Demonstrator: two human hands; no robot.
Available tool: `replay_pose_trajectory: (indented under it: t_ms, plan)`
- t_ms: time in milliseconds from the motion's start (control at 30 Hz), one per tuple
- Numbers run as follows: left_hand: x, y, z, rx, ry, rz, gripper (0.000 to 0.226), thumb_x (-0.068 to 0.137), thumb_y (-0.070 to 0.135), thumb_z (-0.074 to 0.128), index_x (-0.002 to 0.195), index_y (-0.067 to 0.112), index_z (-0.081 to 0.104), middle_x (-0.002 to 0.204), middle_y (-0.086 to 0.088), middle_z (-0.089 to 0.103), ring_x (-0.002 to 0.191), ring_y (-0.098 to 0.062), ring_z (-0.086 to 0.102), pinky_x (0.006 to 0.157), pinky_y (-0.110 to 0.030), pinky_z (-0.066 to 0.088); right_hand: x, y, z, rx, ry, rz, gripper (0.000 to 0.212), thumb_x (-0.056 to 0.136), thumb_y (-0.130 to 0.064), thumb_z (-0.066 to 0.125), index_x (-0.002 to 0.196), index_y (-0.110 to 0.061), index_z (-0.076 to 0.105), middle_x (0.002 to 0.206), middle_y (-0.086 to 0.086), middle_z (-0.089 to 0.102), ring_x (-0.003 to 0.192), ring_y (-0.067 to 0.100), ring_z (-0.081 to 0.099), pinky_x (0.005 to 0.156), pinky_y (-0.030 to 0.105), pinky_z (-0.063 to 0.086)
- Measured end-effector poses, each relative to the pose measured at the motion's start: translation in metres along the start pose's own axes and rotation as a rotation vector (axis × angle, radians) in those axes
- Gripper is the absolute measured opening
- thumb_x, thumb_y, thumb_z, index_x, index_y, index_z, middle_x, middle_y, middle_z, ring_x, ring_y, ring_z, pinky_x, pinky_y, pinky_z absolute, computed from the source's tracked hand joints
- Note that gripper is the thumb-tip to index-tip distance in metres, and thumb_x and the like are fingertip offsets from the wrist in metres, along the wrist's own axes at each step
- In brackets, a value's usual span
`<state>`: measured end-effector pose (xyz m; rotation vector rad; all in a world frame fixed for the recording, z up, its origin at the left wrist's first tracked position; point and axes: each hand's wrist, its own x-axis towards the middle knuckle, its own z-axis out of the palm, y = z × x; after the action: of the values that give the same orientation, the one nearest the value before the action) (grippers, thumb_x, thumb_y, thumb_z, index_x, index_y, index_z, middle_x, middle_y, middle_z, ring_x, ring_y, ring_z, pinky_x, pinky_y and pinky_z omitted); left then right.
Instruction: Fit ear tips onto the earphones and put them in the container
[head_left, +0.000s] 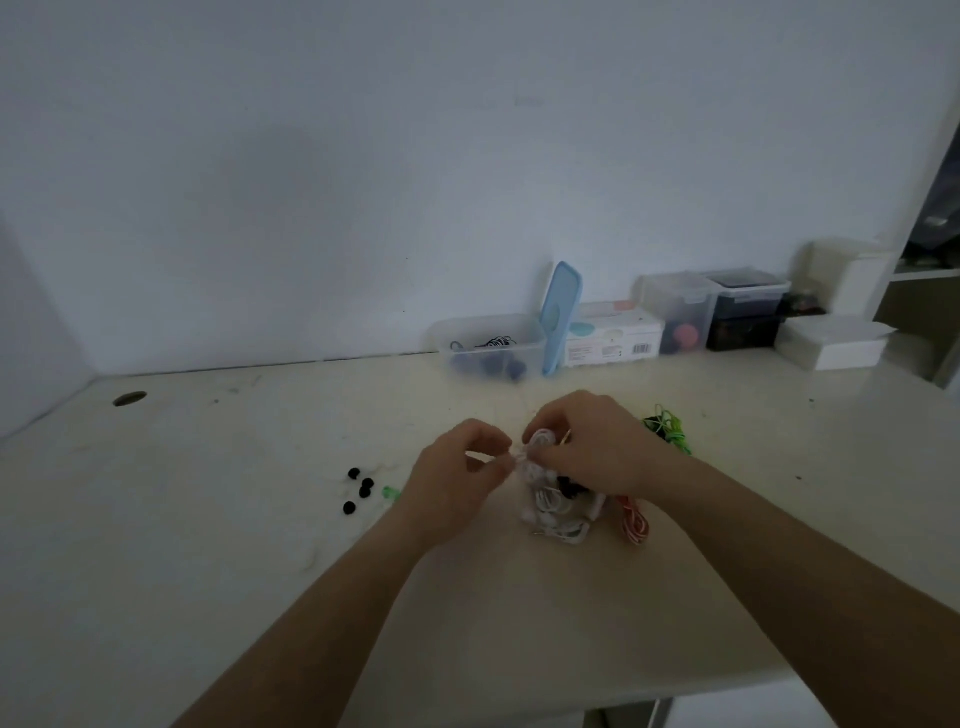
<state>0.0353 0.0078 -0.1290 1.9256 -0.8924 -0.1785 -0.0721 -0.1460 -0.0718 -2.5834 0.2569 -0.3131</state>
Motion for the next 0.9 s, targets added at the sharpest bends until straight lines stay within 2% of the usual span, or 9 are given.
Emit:
replay_pose_trajectory:
  t_ms: [67, 200, 300, 433, 500, 600, 667, 767, 900]
  plan:
    - [0.001, -0.001, -0.003, -0.085, -0.024, -0.060, 0.023, 0.092, 0.011, 0.061, 0.103, 0.031, 0.062, 0.109, 0.010, 0.069, 0.091, -0.011, 0.067, 0.075, -0.032, 0.057, 0.004, 0.000, -0.005, 0.115, 0.070, 0.039, 0.012, 0.087, -0.027, 0.066, 0.092, -0.023, 0.076, 0.085, -0.012, 0.071, 0.079, 0.001, 0.064, 0.072, 0.021, 0.050]
    - [0.004, 0.004, 0.001, -0.215, -0.108, -0.046, 0.045, 0.085, -0.004, 0.063, 0.118, 0.027, 0.056, 0.123, 0.004, 0.064, 0.102, -0.010, 0.063, 0.084, -0.023, 0.051, 0.013, 0.000, -0.011, 0.427, 0.163, 0.168, 0.020, 0.092, -0.029, 0.065, 0.084, -0.013, 0.075, 0.073, 0.002, 0.073, 0.056, 0.009, 0.061, 0.061, 0.028, 0.051]
    - [0.009, 0.012, 0.015, -0.200, -0.170, -0.061, 0.047, 0.083, 0.007, 0.071, 0.124, 0.025, 0.058, 0.125, 0.006, 0.062, 0.101, -0.013, 0.067, 0.084, -0.028, 0.057, 0.019, -0.001, -0.013, 0.622, 0.190, 0.229, 0.035, 0.096, -0.034, 0.060, 0.087, -0.002, 0.071, 0.066, 0.004, 0.069, 0.054, 0.014, 0.057, 0.057, 0.031, 0.045]
    - [0.015, 0.015, 0.028, -0.166, -0.146, -0.101, 0.024, 0.085, 0.014, 0.070, 0.104, 0.027, 0.064, 0.119, 0.004, 0.065, 0.090, -0.023, 0.072, 0.078, -0.048, 0.060, 0.025, -0.005, -0.013, 0.768, 0.204, 0.247, 0.039, 0.100, -0.040, 0.053, 0.085, -0.006, 0.067, 0.064, 0.003, 0.063, 0.056, 0.017, 0.054, 0.054, 0.028, 0.043]
    - [0.016, 0.016, 0.028, -0.103, -0.129, -0.119, 0.025, 0.087, 0.017, 0.068, 0.110, 0.025, 0.065, 0.123, 0.003, 0.065, 0.098, -0.020, 0.069, 0.088, -0.044, 0.057, 0.027, -0.007, -0.014, 0.863, 0.200, 0.256, 0.039, 0.100, -0.043, 0.051, 0.084, -0.009, 0.063, 0.063, 0.002, 0.060, 0.056, 0.017, 0.053, 0.053, 0.028, 0.044]
    - [0.013, 0.017, 0.018, -0.020, -0.108, -0.126, 0.048, 0.084, 0.023, 0.075, 0.129, 0.024, 0.058, 0.131, 0.007, 0.059, 0.111, -0.014, 0.058, 0.094, -0.030, 0.049, 0.030, -0.012, -0.014, 0.967, 0.167, 0.267, 0.040, 0.100, -0.045, 0.050, 0.086, -0.009, 0.060, 0.063, 0.002, 0.058, 0.056, 0.017, 0.054, 0.055, 0.029, 0.047]
    - [0.009, 0.019, 0.007, -0.234, -0.088, -0.157, 0.048, 0.083, 0.019, 0.077, 0.127, 0.022, 0.058, 0.128, 0.004, 0.062, 0.110, -0.015, 0.062, 0.089, -0.028, 0.050, 0.032, -0.014, -0.013, 1.011, 0.135, 0.273, 0.040, 0.100, -0.046, 0.050, 0.087, -0.009, 0.060, 0.064, 0.003, 0.057, 0.057, 0.018, 0.054, 0.057, 0.031, 0.048]
    - [0.000, 0.024, -0.009, -0.758, -0.126, -0.296, 0.039, 0.088, 0.015, 0.073, 0.124, 0.016, 0.060, 0.116, -0.007, 0.072, 0.102, -0.021, 0.071, 0.081, -0.028, 0.056, 0.033, -0.020, -0.008, 1.039, 0.114, 0.296, 0.039, 0.099, -0.046, 0.052, 0.085, -0.010, 0.061, 0.065, 0.004, 0.057, 0.056, 0.018, 0.055, 0.055, 0.030, 0.049]
    - [-0.009, 0.017, -0.027, -1.004, -0.060, -0.376, 0.028, 0.090, 0.002, 0.063, 0.118, -0.001, 0.062, 0.106, -0.017, 0.072, 0.087, -0.025, 0.071, 0.080, -0.028, 0.059, 0.034, -0.027, -0.001, 1.010, 0.071, 0.322, 0.038, 0.098, -0.045, 0.054, 0.080, -0.013, 0.061, 0.065, 0.003, 0.057, 0.055, 0.018, 0.054, 0.056, 0.030, 0.047]
